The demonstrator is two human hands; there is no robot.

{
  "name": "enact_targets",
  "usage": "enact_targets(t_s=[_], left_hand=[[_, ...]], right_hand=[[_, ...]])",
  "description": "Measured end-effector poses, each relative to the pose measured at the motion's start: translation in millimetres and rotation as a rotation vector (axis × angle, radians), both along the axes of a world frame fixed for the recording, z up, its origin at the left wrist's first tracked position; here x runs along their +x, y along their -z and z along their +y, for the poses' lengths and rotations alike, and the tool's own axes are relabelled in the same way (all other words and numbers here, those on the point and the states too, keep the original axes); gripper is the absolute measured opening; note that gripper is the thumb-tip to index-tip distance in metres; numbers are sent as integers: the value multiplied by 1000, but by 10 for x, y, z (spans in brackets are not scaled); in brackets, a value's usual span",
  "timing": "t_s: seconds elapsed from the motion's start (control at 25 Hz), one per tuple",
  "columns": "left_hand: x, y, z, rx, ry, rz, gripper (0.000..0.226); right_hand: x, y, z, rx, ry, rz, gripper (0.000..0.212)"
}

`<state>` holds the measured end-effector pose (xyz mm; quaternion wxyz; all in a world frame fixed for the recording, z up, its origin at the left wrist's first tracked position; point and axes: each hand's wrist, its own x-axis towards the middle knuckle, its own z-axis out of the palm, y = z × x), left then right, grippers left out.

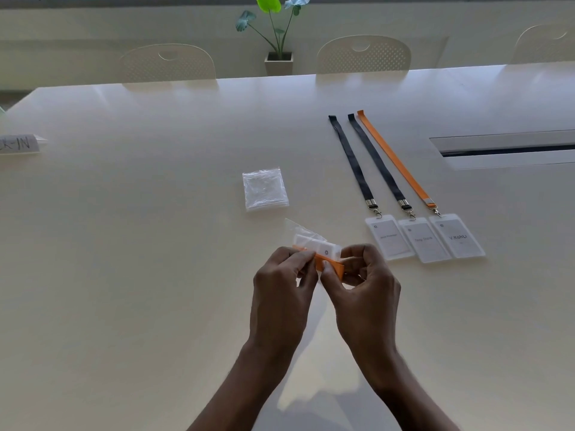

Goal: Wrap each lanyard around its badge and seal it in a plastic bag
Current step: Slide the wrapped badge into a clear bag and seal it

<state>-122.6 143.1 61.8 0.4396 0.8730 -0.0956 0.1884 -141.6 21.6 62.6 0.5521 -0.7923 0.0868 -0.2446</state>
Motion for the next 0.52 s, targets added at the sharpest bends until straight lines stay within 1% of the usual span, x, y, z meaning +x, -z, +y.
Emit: enact_targets(t_s=[0.16, 0.24, 0.36, 0.52], left_hand=[[-20, -35, -17, -73, 13, 44, 24], [-24, -50, -19, -108, 11, 62, 23], [-13, -54, 1, -176, -13, 97, 22], [5, -61, 28, -250, -66, 163, 16]], right_hand=[[14, 38, 19, 3, -5, -3, 42], [23, 73, 27, -18, -9, 5, 44], [36, 134, 34, -67, -22, 20, 37], [37, 187, 66, -95, -53, -24, 16]])
